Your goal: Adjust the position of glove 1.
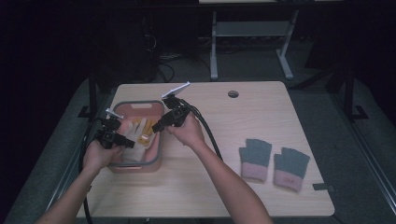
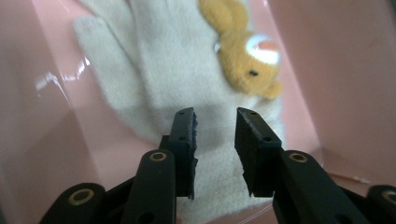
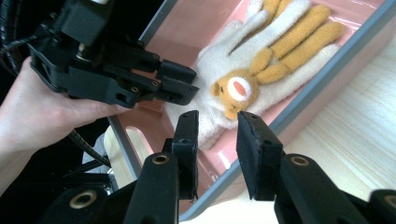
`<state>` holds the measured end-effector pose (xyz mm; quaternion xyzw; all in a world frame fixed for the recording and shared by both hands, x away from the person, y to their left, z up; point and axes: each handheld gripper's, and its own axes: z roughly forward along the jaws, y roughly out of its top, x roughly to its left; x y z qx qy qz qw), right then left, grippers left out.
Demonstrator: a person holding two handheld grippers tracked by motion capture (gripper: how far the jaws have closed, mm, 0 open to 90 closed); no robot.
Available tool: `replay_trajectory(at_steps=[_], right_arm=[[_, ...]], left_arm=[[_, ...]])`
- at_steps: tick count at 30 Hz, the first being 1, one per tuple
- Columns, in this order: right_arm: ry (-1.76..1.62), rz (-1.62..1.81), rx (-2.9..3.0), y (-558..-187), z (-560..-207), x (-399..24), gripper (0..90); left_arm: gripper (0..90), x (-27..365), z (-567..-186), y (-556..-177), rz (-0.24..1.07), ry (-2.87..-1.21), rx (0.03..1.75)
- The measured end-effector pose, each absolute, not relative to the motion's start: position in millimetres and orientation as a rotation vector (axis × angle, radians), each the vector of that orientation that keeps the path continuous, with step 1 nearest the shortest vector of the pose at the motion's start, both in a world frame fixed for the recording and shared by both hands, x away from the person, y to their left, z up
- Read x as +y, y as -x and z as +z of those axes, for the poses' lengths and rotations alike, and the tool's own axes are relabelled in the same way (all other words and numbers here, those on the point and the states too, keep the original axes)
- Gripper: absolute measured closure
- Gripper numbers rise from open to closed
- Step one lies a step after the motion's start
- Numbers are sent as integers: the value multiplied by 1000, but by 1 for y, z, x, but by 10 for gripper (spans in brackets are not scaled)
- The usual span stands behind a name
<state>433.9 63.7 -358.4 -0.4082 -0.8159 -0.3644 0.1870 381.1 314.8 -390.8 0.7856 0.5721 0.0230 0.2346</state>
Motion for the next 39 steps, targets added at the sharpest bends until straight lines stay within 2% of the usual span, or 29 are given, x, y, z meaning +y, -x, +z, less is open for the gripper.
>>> replay_trajectory(at_steps=[6,18,39], right_arm=[[1163,-1039,-2303,-432,-355,54,661],[1191,-1066,-2293,-428,-351,29,627],[1256,-1100,-2247,-421,-358,-21,589]], left_arm=[[620,314,-380,-379,67,-2084,1533],[552,297,-364,-375,34,-2047,1417],[502,245,-344,-370,9,-2054,1274]])
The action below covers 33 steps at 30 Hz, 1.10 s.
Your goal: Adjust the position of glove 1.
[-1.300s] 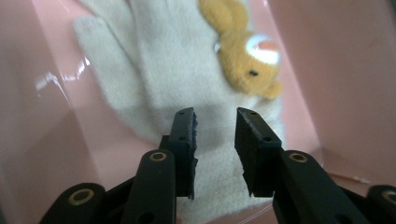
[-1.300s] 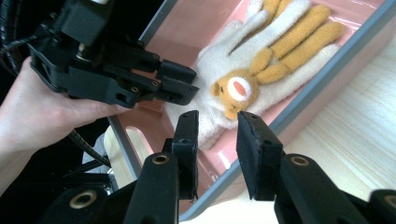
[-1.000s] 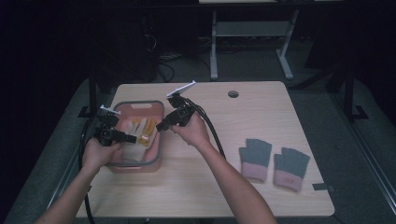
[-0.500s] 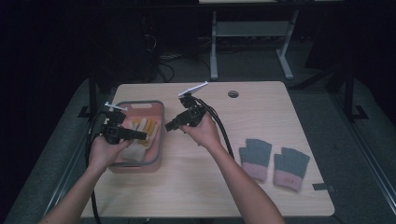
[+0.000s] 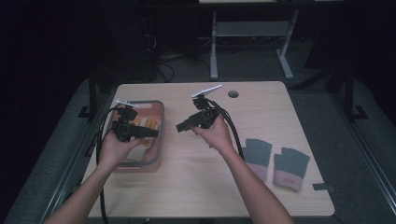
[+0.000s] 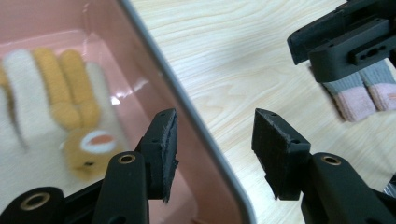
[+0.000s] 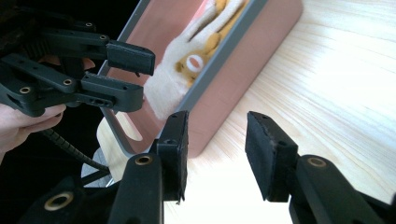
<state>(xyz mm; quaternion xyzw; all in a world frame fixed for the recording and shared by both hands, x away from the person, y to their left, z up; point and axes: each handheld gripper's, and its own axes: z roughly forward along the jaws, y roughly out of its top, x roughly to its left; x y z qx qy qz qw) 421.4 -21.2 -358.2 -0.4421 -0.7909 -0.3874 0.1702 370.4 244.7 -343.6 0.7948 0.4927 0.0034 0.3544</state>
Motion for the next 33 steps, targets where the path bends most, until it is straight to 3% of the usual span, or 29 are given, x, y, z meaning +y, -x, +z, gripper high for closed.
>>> replay_trajectory(at_steps=[33], right_arm=[[1400,-1095,-2234,-395,-362,-106,538]], left_arm=[[409,177,-342,-362,-45,-2073,1132]])
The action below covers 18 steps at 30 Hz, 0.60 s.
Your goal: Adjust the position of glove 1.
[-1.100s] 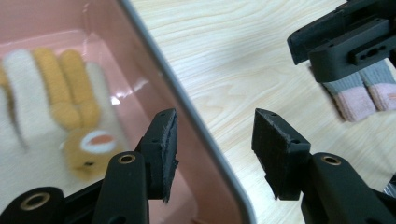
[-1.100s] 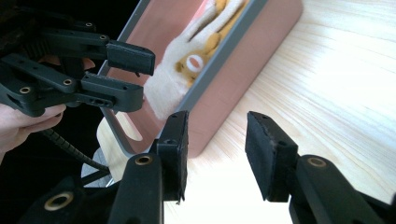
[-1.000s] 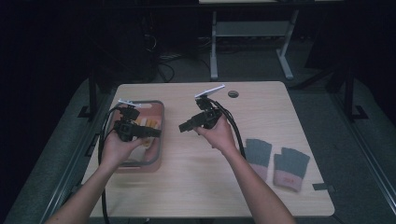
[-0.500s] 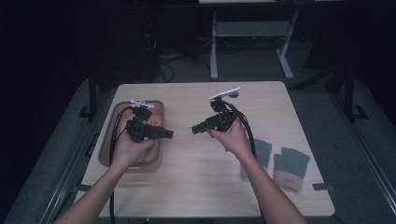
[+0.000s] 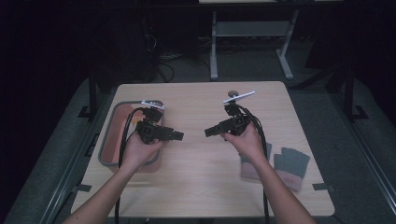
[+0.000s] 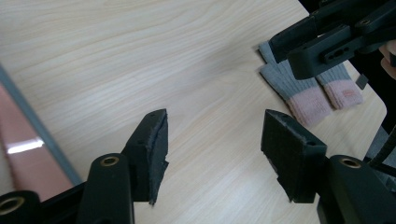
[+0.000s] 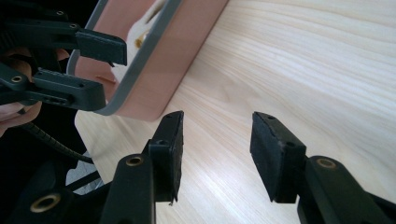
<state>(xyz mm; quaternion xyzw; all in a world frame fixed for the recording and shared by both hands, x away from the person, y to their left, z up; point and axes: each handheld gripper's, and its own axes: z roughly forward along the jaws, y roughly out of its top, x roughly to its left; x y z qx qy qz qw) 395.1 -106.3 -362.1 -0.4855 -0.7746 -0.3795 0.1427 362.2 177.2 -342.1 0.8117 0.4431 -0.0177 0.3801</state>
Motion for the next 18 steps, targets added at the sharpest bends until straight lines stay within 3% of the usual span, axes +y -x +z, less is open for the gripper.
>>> replay_trajectory(at_steps=[18], right_arm=[[1484,-1090,-2216,-382,-372,-147,520]], left_arm=[[384,140,-351,-357,-63,-2108,1057]])
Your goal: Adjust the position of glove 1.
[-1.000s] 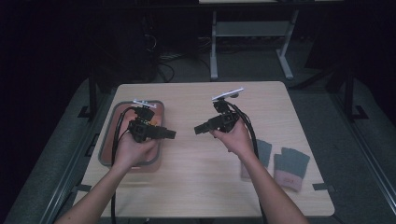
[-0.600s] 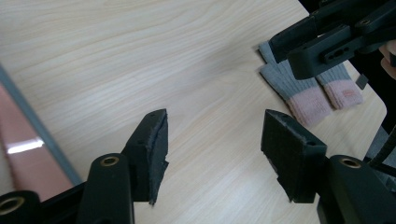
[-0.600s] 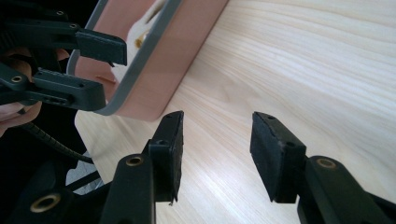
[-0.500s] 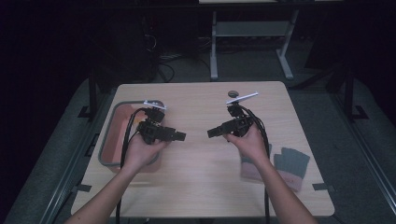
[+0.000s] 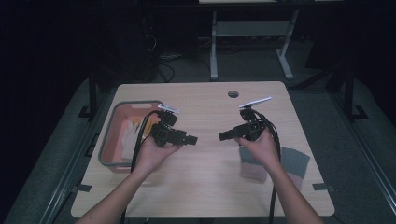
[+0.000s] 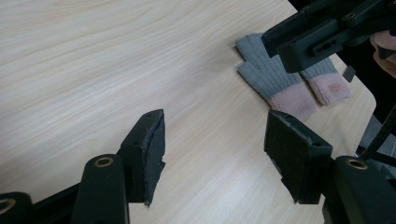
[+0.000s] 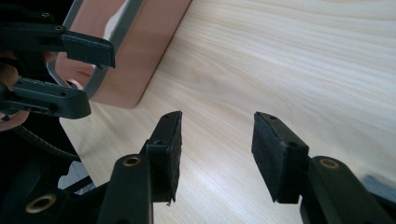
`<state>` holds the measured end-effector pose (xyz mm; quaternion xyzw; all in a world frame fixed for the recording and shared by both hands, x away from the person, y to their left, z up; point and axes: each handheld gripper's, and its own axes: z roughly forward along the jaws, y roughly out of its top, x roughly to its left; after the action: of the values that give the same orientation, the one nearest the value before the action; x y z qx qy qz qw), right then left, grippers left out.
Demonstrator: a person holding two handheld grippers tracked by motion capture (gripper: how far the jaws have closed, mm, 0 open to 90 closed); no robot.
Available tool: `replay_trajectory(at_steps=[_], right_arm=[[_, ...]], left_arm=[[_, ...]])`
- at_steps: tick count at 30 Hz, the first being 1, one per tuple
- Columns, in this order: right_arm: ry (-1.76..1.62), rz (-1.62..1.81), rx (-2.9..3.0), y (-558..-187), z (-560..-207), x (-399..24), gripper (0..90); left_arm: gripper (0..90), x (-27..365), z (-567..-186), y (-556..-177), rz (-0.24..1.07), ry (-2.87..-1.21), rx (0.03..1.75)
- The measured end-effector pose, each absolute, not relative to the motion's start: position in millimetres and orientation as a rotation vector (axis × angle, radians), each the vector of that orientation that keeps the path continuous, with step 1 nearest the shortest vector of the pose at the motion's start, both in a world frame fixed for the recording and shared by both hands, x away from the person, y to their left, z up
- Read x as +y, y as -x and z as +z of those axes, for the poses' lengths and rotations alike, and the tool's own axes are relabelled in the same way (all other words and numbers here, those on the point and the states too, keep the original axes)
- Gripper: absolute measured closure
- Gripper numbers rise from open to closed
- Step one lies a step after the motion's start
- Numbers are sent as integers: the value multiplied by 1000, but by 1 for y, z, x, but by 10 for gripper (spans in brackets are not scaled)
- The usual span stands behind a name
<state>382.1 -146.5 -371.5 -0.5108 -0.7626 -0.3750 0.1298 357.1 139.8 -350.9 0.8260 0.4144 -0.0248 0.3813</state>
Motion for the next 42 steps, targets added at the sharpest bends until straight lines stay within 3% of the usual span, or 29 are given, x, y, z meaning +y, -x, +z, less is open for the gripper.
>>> replay_trajectory(at_steps=[42], right_arm=[[1722,-1008,-2306,-336,-408,-251,507]], left_arm=[[282,62,-381,-338,-141,-2152,909]])
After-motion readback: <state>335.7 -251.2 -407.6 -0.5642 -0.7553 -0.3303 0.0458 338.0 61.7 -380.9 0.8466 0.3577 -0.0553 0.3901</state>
